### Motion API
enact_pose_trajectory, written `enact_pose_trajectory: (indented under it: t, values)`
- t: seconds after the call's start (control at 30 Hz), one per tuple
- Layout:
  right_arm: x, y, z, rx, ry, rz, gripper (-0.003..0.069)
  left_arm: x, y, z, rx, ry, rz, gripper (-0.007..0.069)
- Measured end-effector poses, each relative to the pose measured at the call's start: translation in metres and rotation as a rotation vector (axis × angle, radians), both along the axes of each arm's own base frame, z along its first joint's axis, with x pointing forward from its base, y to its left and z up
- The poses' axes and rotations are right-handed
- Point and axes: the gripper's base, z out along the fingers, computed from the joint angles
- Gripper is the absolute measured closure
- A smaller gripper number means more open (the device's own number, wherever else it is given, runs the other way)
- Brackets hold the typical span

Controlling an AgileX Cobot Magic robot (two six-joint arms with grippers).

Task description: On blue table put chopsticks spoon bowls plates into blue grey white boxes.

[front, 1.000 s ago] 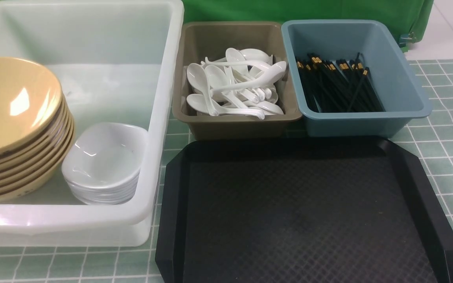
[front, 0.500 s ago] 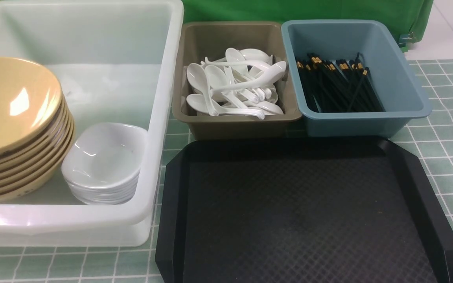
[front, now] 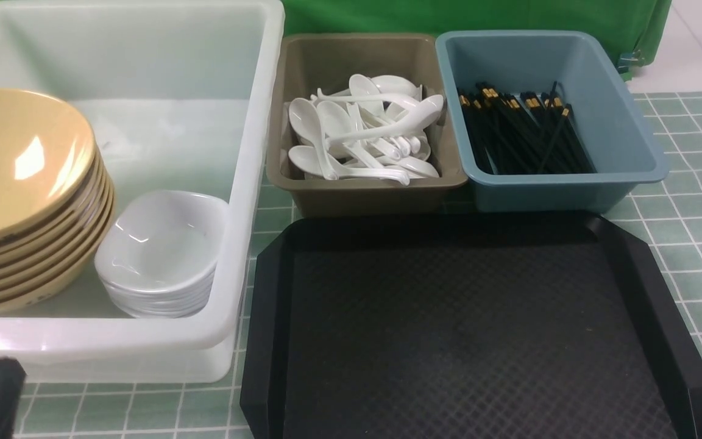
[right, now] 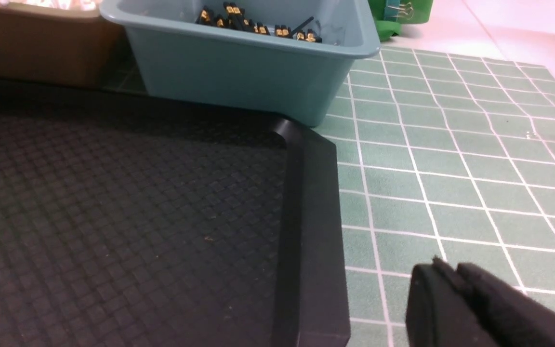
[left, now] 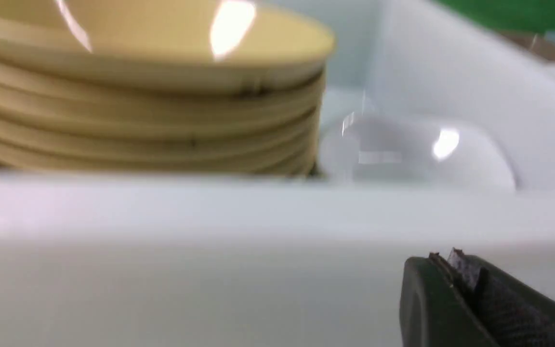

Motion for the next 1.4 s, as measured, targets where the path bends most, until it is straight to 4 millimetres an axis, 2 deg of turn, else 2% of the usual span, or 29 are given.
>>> enact_pose_trajectory:
  t: [0.07, 0.33, 1.4]
  values:
    - [0.0, 0.0, 0.0, 0.0, 0.0, 0.0, 0.0569, -0.001, -0.0003, -0.0042, -0.006, 0.047, -0.002, 0.062]
    - [0.0, 0.0, 0.0, 0.0, 0.0, 0.0, 0.0561, -0.0012, -0.0003, -0.0045, 0.087, 0.049, -0.023, 0.062]
    - [0.0, 0.0, 0.0, -0.001, 0.0, 0.0, 0.0531, -0.0012, -0.0003, -0.0045, 0.098, 0.048, -0.025, 0.062]
